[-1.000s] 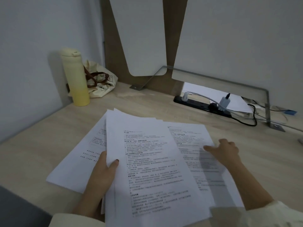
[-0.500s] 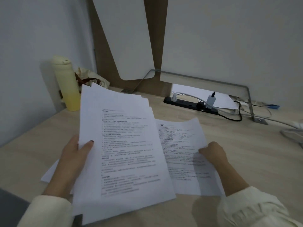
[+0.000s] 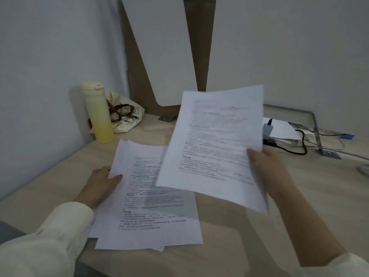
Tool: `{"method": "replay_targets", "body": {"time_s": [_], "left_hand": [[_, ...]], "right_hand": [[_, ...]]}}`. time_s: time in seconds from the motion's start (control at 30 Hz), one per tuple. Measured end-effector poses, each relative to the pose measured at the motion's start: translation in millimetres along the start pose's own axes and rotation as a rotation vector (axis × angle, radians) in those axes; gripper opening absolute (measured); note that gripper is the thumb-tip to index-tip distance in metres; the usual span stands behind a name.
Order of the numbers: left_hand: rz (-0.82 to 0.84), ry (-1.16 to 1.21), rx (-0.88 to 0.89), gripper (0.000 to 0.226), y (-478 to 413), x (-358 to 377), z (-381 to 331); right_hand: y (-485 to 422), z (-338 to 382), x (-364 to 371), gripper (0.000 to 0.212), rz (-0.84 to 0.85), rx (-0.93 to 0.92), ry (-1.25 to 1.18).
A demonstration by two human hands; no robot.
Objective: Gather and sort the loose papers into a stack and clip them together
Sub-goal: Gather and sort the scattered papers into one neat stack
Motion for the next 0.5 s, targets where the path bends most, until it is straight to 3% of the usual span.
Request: {"method": "replay_targets", "body": {"time_s": [0.1,0.3,0.4,0.47,0.5], "left_hand": [[0.034,0.014,-0.072,0.051,-1,2,7],[0.109,0.238,-0.126,0.007,1,12,12],[0.157,0.344,-0.200,0.034,4,20,21],[0.202,0.432,-0.250,0.032,8,26,23],[0.218,0.443,-0.264,0.025,9,28,24]], "right_hand": [[14,-33,54,0.019,0.127,0.167,-0.081],[38,-63,119,0.019,0.254,0.242,0.016],[35,-62,135,0.033,0.293,0.244,0.058],[34,-64,140,0.042,0.346,0.286,0.088],[33,-66,140,0.037,0.371,0.307,0.103]]}}
Point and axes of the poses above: each hand's wrist, its own y-axis away from the middle knuckle, its own x-axis out of the palm, z = x × y, the point moved 8 cm from there along -y, towards the middle knuckle, and after that the axes turned 4 degrees about y, right-handed, at the moved point
